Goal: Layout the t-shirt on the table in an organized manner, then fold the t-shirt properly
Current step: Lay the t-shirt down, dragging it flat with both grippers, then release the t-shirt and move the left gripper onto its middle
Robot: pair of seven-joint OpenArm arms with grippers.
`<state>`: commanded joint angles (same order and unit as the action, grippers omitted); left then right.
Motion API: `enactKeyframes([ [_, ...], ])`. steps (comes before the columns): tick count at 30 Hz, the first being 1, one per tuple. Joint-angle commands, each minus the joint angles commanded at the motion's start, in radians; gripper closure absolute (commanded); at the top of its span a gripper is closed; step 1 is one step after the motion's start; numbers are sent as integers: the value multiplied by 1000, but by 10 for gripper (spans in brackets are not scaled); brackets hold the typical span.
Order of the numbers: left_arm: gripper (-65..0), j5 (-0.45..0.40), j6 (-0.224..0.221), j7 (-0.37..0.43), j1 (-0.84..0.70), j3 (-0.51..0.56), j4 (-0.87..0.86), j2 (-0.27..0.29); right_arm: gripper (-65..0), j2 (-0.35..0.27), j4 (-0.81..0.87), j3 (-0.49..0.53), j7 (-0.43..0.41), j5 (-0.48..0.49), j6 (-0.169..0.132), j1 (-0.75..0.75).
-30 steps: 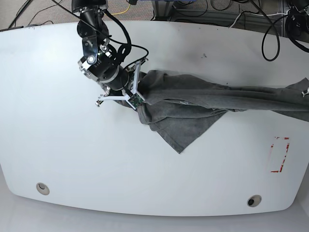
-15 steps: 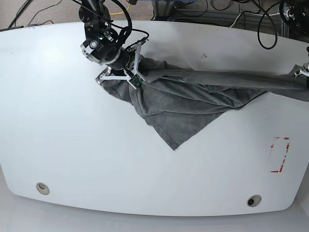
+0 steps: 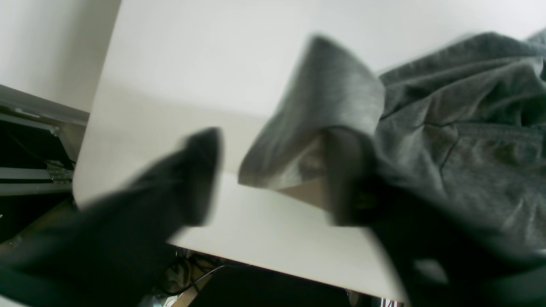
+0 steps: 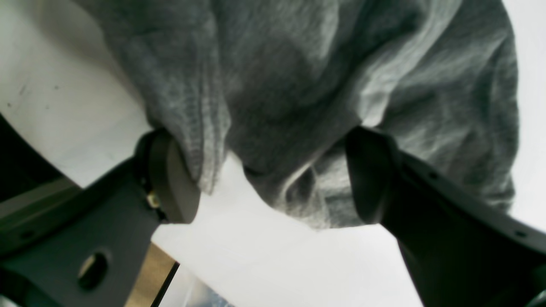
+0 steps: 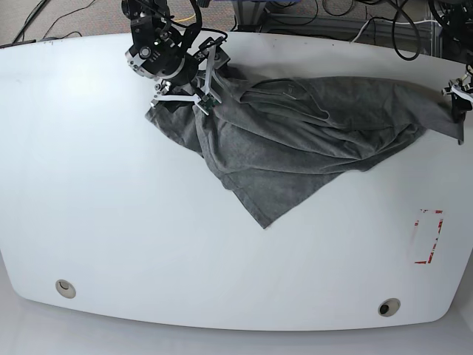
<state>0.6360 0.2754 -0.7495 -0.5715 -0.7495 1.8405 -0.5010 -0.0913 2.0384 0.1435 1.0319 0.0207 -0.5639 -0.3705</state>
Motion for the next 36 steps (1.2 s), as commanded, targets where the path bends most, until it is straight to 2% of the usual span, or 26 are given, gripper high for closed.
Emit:
enactKeyframes([
  [4,-472,2,0,0,-6,-11,2,-20,-493,-12,0,0,0,52,0,0],
  [9,-472,5,2,0,-5,-87,5,-28,-493,-46,-2,-2,0,64,0,8],
  [15,-472,6,2,0,110,-112,5,-32,-493,-78,-3,-8,-5,63,0,52],
  [18,-471,6,2,0,161,-107,5,-32,-493,-80,-5,-51,-5,68,0,74],
  [23,-471,3,2,0,284,-2,6,-32,-493,-72,-5,-120,-3,72,0,157],
  [36,-471,0,-2,0,463,281,5,-28,-499,-74,-20,-144,0,68,-2,273],
])
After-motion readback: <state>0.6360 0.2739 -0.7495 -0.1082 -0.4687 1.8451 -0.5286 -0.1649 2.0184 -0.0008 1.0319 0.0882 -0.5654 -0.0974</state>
